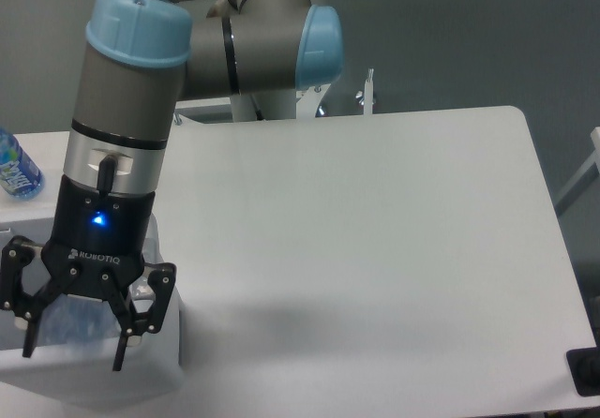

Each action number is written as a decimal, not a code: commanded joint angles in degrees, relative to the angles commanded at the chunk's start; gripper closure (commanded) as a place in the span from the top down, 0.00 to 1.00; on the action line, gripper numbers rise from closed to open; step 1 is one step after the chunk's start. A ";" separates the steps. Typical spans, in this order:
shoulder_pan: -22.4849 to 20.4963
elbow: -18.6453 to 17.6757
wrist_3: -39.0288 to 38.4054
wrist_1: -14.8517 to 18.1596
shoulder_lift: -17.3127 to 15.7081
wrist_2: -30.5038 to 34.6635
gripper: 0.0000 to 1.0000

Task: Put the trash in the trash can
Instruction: 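Release the bottle into the bin and raise the gripper away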

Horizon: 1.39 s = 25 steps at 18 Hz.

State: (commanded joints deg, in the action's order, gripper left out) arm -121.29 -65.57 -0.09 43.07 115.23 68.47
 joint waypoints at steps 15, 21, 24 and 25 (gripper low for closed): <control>-17.57 0.71 21.86 2.36 -4.83 6.59 1.00; -18.98 -3.85 41.62 11.24 -8.60 17.81 1.00; -19.07 -6.85 51.05 13.09 -10.54 23.19 1.00; -19.34 -6.85 51.94 14.14 -10.63 23.46 1.00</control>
State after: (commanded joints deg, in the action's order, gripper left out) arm -140.62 -72.42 51.85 57.21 104.59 91.93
